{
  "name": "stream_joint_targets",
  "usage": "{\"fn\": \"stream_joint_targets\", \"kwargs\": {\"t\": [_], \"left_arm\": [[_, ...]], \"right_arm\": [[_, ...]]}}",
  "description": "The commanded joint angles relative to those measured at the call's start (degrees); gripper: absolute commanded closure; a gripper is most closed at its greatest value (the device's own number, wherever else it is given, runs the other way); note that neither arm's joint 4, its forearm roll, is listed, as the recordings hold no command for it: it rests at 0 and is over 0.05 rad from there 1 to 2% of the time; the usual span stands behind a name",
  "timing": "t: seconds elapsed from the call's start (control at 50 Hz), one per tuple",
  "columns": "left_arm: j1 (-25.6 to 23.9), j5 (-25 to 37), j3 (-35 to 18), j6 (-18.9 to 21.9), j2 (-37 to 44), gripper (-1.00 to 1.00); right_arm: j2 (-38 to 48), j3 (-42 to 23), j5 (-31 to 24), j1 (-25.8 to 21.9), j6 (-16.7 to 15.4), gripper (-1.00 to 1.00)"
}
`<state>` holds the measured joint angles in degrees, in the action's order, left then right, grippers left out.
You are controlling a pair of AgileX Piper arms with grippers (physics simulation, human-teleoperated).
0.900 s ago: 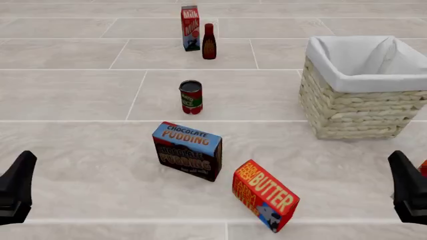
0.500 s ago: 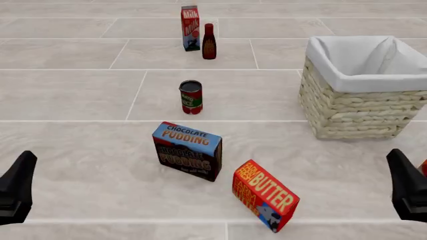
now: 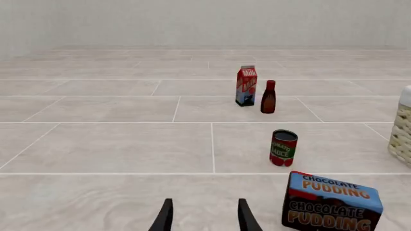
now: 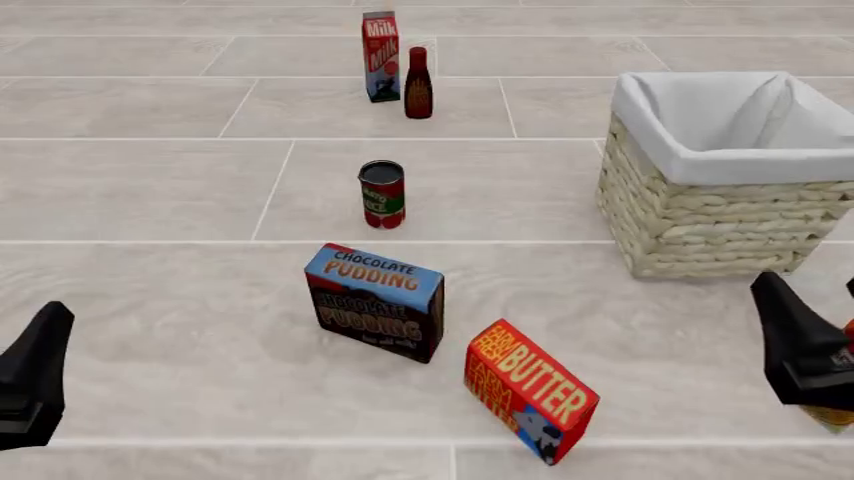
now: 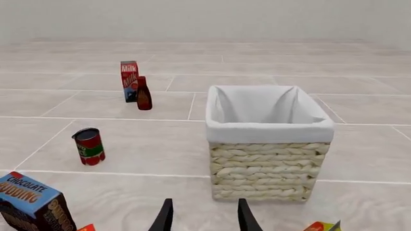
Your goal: Pick the tomato sauce and place it in the basket.
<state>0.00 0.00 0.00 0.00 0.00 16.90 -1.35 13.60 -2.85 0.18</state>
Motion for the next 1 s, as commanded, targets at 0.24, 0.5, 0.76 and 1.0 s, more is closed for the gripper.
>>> {"fn": "stream_joint_targets", "kwargs": {"t": [0.24, 0.5, 0.76, 1.0], "left_arm": [[0.00, 0.00, 0.00, 0.00, 0.00, -1.00], [0.00, 0.00, 0.00, 0.00, 0.00, -1.00], [0.00, 0.00, 0.00, 0.00, 0.00, -1.00], [0.00, 0.00, 0.00, 0.00, 0.00, -1.00]], "right_arm": [[12.55, -1.87, 8.79, -4.14, -1.31, -1.00], [20.82, -4.73, 13.46, -8.37, -4.17, -1.00], [24.15, -7.49, 13.84, -10.65, -4.91, -1.00], [30.85, -9.71, 16.67, -11.82, -2.69, -1.00]]}}
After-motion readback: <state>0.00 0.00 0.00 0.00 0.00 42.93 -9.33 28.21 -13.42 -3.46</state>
